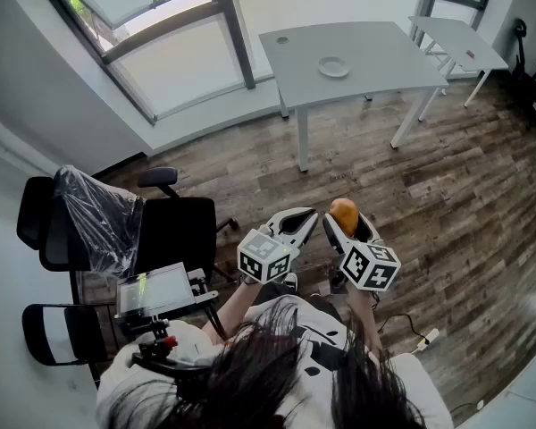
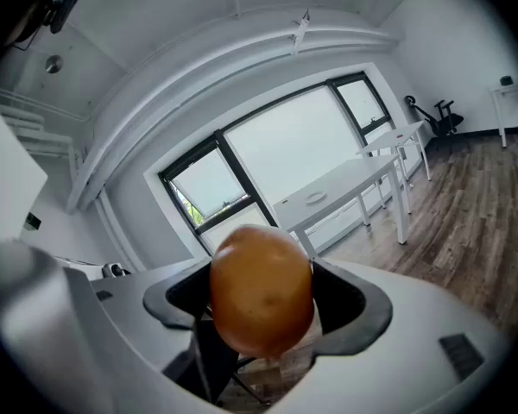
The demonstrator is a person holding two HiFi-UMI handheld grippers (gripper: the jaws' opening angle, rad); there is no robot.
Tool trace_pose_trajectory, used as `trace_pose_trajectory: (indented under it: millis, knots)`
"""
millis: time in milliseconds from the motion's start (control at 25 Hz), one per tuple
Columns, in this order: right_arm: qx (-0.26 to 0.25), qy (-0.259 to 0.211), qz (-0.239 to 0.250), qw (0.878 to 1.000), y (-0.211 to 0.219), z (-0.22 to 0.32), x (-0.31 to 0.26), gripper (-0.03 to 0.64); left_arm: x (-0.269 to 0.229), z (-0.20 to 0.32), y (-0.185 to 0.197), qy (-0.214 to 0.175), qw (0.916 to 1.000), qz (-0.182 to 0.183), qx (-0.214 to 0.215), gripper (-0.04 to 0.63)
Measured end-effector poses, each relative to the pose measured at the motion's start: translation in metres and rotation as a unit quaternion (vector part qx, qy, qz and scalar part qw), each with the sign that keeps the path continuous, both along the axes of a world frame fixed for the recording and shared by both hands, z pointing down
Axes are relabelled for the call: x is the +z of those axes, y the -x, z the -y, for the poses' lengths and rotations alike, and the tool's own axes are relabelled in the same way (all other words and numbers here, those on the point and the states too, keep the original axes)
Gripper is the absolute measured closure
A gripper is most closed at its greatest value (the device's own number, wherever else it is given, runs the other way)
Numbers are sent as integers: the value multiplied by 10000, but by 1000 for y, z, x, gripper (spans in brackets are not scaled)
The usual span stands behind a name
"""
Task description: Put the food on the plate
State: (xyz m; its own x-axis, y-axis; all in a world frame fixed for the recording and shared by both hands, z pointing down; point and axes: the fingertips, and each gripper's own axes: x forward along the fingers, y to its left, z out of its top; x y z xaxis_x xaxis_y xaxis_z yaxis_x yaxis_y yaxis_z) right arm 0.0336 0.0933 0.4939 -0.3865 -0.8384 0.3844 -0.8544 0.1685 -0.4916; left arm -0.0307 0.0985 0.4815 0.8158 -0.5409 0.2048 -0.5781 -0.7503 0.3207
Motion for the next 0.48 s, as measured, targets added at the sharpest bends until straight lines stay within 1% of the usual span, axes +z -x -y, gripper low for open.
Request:
trace_pose_trajectory:
  millis: [280, 480]
  knots:
    - [-39, -6, -39, 10000, 0, 2, 1, 252, 2, 3, 1, -5, 10000, 49, -38, 589]
    - [10, -119, -71, 9999, -2, 6, -5, 252, 1, 6, 0, -29, 9999, 106, -38, 589]
